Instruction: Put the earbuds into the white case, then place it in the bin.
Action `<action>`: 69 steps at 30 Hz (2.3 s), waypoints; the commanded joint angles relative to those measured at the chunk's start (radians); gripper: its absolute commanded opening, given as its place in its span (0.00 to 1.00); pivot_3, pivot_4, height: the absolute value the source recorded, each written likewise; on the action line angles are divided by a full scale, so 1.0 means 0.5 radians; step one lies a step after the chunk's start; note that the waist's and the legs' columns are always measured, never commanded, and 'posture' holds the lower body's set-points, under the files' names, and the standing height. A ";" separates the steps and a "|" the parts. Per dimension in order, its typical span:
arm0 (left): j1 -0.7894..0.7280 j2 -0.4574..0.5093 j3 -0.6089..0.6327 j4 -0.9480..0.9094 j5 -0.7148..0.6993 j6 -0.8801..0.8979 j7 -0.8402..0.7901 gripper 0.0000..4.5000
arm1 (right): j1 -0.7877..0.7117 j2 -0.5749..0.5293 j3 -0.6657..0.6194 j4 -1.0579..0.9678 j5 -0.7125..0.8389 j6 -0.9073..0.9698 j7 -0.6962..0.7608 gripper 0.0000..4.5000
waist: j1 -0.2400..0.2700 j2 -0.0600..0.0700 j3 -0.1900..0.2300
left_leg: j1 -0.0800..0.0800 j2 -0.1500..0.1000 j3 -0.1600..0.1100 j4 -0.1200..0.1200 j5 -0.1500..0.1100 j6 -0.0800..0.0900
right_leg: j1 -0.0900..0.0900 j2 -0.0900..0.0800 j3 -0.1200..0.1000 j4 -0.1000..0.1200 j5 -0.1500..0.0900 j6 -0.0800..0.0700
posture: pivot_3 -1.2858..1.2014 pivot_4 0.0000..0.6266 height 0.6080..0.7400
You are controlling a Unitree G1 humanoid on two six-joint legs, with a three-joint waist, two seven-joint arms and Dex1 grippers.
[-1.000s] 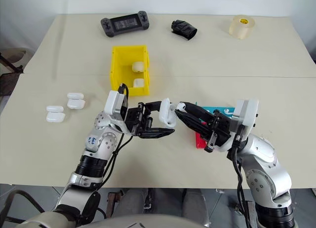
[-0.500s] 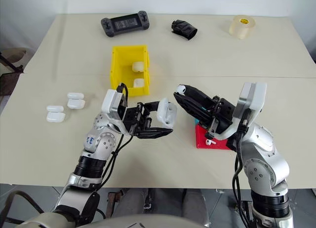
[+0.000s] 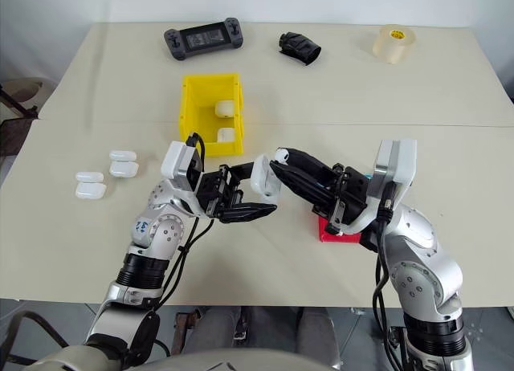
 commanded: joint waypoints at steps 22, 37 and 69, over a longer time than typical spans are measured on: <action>-0.013 -0.022 -0.004 -0.107 -0.046 -0.012 -0.011 0.62 | -0.012 0.050 0.037 0.214 -0.130 -0.117 0.185 0.11 | 0.000 0.000 0.000 | 0.000 -0.002 0.000 0.000 0.000 0.000 | 0.000 0.000 0.000 0.000 0.000 0.000 | 0.52 0.24 1.00; -0.015 -0.035 0.018 -0.094 -0.030 -0.050 0.015 0.62 | 0.038 -0.062 -0.054 0.216 -0.125 -0.098 0.260 0.11 | 0.001 0.000 0.000 | 0.000 -0.002 0.000 0.000 0.000 0.000 | 0.000 0.000 0.000 -0.001 0.000 0.000 | 0.52 0.24 1.00; 0.015 -0.056 0.000 -0.114 -0.013 -0.057 0.007 0.62 | -0.139 0.028 0.133 0.292 -0.206 -0.012 0.307 0.11 | -0.001 0.000 0.000 | 0.000 0.005 0.001 -0.001 0.000 0.000 | 0.000 0.000 -0.001 -0.002 0.000 0.000 | 0.52 0.24 1.00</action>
